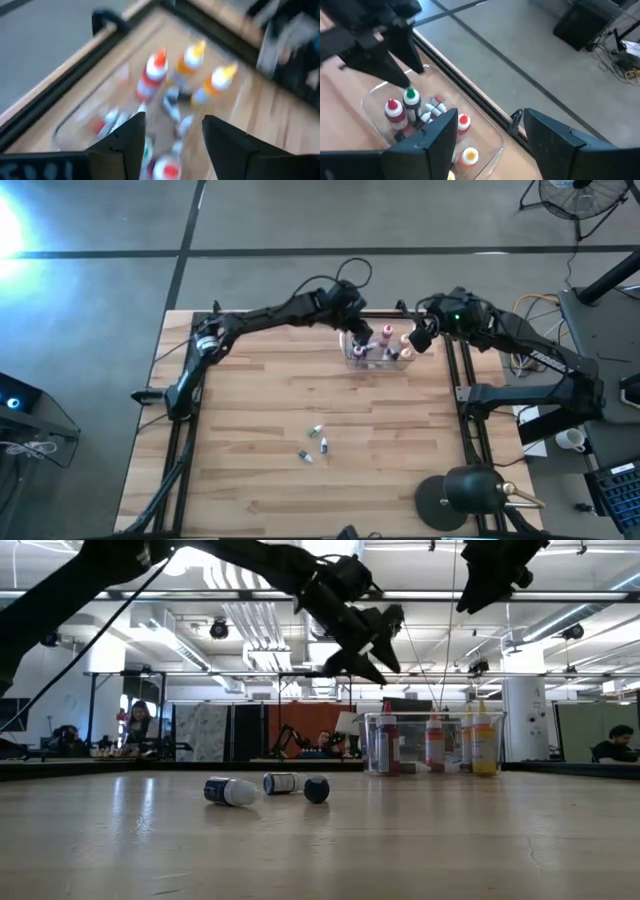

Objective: Pick & Place food coloring
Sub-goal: Put the small green food coloring bottle into the transparent bin, then put the small purple food coloring bottle into the transparent bin, then put the small green food coloring bottle into the transparent bin, then return to Home Position

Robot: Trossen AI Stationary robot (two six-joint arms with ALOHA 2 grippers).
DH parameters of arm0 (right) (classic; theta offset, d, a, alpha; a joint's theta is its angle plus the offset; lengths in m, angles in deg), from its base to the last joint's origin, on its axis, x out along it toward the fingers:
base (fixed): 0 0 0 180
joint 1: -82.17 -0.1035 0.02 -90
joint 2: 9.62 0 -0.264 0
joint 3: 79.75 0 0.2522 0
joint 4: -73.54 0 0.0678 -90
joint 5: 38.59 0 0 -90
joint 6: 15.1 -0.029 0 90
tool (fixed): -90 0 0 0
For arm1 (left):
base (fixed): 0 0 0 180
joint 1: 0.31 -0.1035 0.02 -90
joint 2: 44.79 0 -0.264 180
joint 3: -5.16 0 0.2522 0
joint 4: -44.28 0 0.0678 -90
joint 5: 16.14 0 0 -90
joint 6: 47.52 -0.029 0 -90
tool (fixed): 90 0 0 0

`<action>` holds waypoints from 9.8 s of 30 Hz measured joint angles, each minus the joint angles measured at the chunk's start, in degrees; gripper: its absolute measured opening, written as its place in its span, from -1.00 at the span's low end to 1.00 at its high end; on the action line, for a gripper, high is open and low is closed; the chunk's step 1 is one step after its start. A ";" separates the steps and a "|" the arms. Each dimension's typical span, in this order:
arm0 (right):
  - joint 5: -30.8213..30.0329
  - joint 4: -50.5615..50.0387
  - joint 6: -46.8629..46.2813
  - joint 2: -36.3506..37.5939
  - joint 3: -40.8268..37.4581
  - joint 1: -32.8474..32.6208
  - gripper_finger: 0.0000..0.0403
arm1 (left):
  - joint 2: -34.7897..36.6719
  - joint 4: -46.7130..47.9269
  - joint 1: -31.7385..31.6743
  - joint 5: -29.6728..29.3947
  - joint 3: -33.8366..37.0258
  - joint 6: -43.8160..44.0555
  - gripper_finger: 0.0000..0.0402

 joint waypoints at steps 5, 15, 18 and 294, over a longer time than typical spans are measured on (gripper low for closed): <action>7.78 0.09 2.71 -0.47 -2.87 0.00 0.09 | 4.37 13.54 3.48 3.05 0.03 -11.13 -0.12; 30.97 6.00 9.04 -10.35 -7.66 -6.64 0.09 | 21.09 21.80 15.03 2.94 25.83 -10.42 -0.11; 32.82 5.64 10.84 -16.13 -5.43 -9.50 0.09 | 28.98 15.89 17.44 1.92 39.86 -3.12 -0.11; -17.71 -16.47 -48.87 -7.46 -7.48 -41.90 -0.39 | 3.10 -26.23 2.79 -12.48 8.86 -0.28 -0.33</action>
